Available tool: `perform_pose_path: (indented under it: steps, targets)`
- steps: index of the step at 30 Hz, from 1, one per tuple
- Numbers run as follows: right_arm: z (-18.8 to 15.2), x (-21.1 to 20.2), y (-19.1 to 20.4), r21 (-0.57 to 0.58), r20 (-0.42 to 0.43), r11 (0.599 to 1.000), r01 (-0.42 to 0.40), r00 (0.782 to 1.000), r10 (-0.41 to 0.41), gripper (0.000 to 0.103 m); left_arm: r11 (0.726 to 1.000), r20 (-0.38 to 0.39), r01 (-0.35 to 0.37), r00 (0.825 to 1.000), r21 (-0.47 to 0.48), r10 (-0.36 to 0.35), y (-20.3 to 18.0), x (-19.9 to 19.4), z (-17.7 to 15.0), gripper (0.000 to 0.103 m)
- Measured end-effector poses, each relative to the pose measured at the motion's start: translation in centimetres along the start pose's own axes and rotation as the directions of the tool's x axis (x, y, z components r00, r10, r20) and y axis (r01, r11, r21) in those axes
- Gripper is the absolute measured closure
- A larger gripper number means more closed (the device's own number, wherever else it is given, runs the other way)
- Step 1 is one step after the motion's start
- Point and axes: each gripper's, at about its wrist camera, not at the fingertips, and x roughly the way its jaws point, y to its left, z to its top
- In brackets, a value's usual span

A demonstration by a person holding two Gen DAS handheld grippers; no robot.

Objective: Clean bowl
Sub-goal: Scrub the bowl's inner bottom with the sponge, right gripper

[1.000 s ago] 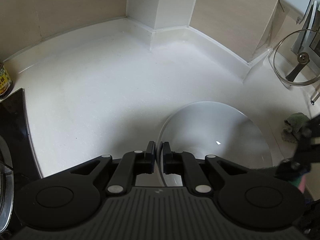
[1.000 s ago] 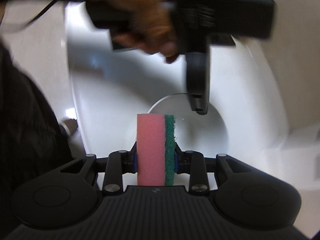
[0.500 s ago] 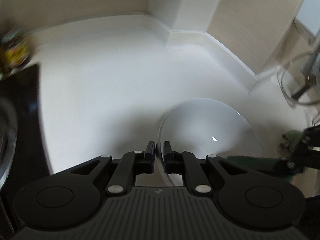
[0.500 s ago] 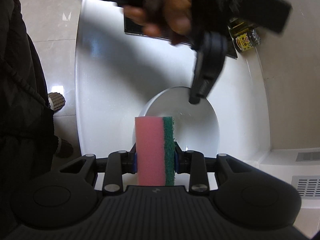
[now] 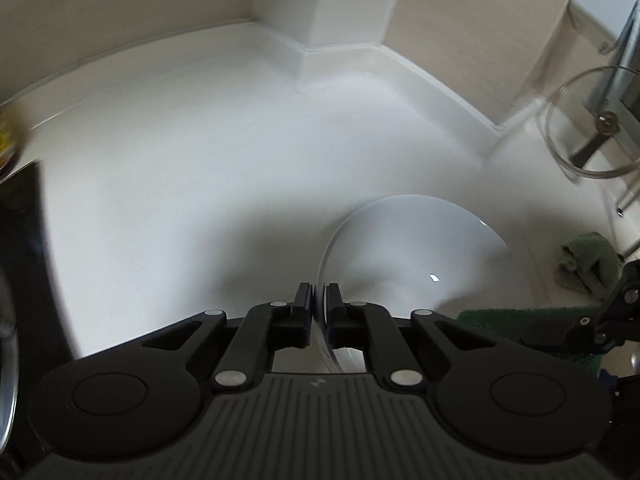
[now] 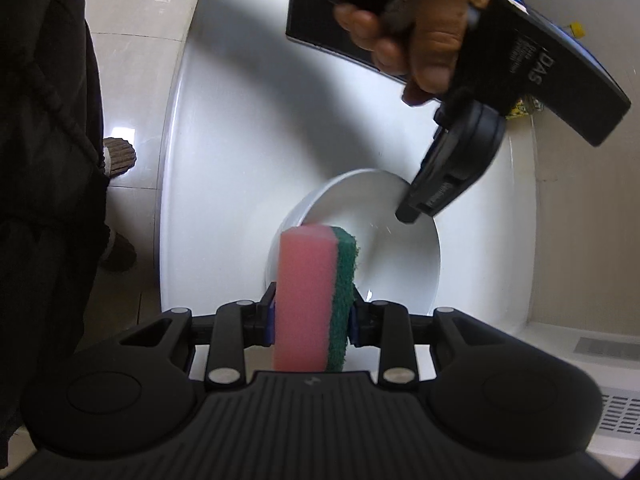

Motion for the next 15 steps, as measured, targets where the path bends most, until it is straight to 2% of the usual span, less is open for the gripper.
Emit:
perform_pose_path:
  steps: [2, 5, 8, 12, 15]
  targets:
    - [-0.3, -0.1, -0.2, 0.014, 0.006, 1.000, -0.006, 1.000, 0.006, 0.075, 0.998, 0.009, -0.036, 0.999, -0.048, 0.036, -0.3, -0.9, -0.9, 0.092]
    - [-0.9, -0.3, -0.4, 0.033, 0.023, 0.999, -0.013, 1.000, 0.012, 0.075, 0.989, 0.025, -0.043, 0.999, -0.143, 0.047, -0.7, -2.3, -3.2, 0.087]
    - [-1.2, -0.4, -0.7, 0.041, 0.028, 0.999, -0.022, 0.999, 0.021, 0.075, 0.979, 0.046, -0.078, 0.995, -0.186, 0.088, -1.4, -2.8, -4.6, 0.086]
    - [-1.2, -0.7, -1.1, 0.052, 0.052, 0.998, -0.045, 0.998, 0.042, 0.075, 0.979, 0.027, -0.102, 0.994, -0.175, 0.108, -1.7, -1.8, -4.0, 0.092]
    - [-1.4, -0.2, -2.4, 0.040, 0.080, 0.997, -0.073, 0.994, 0.070, 0.075, 0.993, -0.007, -0.093, 0.996, -0.077, 0.093, -1.6, -0.7, -1.9, 0.095]
